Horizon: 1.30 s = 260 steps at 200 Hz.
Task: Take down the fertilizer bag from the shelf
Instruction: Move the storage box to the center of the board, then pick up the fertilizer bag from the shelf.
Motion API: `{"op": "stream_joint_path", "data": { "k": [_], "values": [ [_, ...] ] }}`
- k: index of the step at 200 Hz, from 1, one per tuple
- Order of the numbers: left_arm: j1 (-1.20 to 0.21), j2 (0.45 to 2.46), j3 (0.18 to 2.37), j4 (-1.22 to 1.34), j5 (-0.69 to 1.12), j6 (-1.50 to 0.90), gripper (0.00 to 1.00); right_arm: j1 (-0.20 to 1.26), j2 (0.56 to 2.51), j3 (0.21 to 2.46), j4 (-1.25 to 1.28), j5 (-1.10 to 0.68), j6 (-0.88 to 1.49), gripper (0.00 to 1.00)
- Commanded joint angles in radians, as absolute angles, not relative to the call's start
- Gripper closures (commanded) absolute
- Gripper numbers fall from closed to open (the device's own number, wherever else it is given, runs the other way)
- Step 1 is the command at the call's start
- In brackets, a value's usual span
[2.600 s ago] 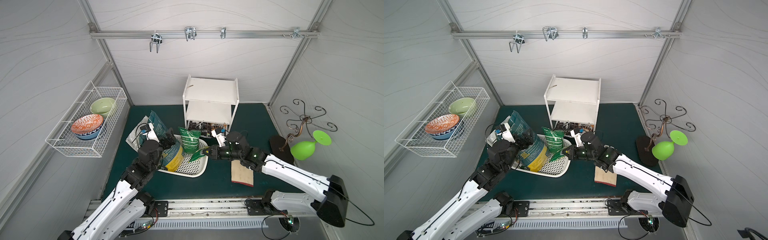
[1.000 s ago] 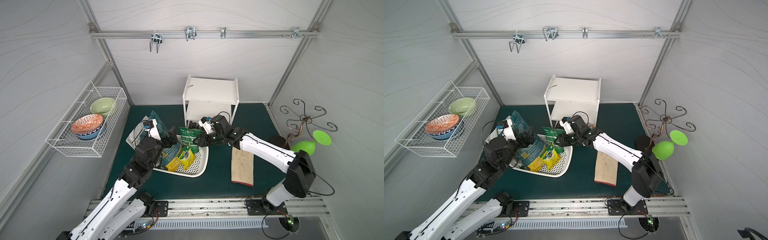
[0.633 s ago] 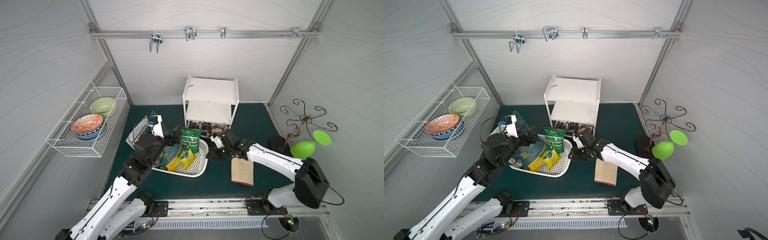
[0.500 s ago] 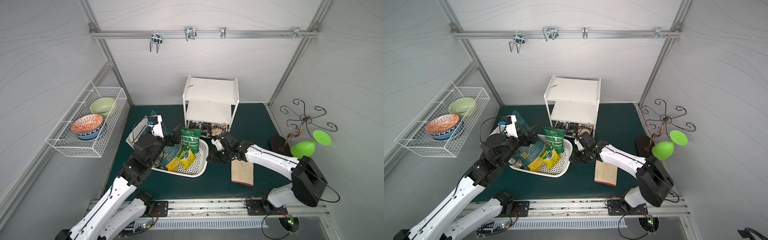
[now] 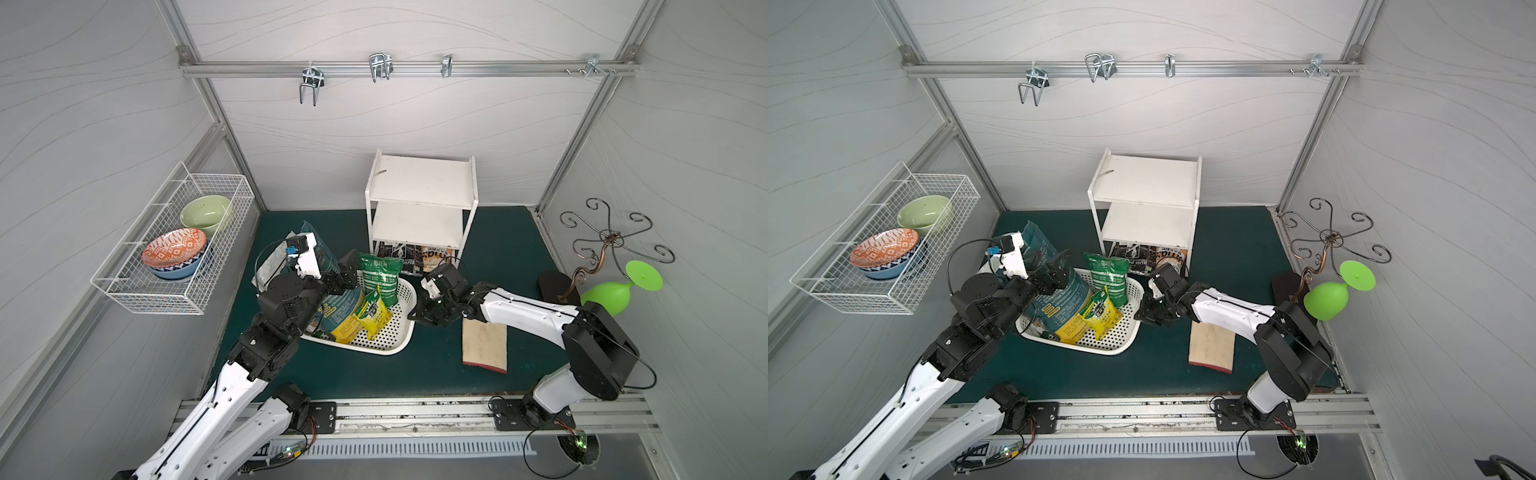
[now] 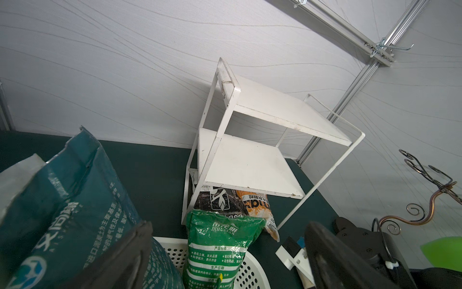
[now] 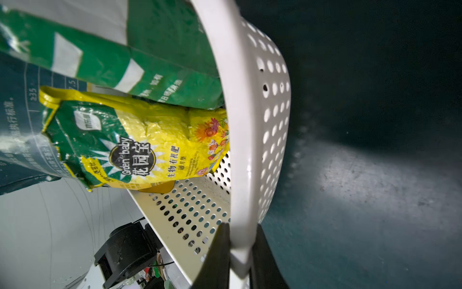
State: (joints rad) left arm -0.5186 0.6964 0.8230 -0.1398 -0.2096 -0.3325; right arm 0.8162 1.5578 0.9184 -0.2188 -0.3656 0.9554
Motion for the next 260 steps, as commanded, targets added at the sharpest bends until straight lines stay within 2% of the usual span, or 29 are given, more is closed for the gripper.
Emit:
{"op": "stream_joint_path", "data": {
  "k": [1, 41, 78, 105, 180, 211, 247, 260],
  "values": [
    [-0.514, 0.689, 0.838, -0.071, -0.224, -0.322, 0.01, 0.91, 1.656, 0.988, -0.099, -0.404, 0.935, 0.97],
    [-0.515, 0.693, 0.832, -0.067, -0.213, -0.341, 0.01, 0.944, 1.759, 1.141, -0.188, -0.468, 0.85, 0.97],
    [-0.515, 0.689, 0.827, -0.073, -0.216, -0.346, 0.01, 0.981, 1.863, 1.275, -0.263, -0.542, 0.771, 0.93],
    [-0.514, 0.687, 0.827, -0.079, -0.213, -0.351, 0.01, 0.992, 1.885, 1.329, -0.316, -0.522, 0.724, 0.88],
    [-0.515, 0.689, 0.813, -0.082, -0.193, -0.371, 0.01, 0.857, 1.595, 1.21, -0.404, -0.229, 0.578, 0.65],
    [-0.515, 0.71, 0.797, -0.062, -0.151, -0.405, 0.01, 0.765, 1.505, 1.074, -0.291, -0.189, 0.718, 0.63],
    [-0.515, 0.727, 0.79, -0.07, -0.095, -0.412, 0.01, 0.718, 1.49, 0.962, -0.073, -0.183, 0.902, 0.54],
    [-0.515, 0.725, 0.781, -0.069, -0.09, -0.411, 0.01, 0.719, 1.523, 0.978, -0.062, -0.187, 0.942, 0.45]
  ]
}}
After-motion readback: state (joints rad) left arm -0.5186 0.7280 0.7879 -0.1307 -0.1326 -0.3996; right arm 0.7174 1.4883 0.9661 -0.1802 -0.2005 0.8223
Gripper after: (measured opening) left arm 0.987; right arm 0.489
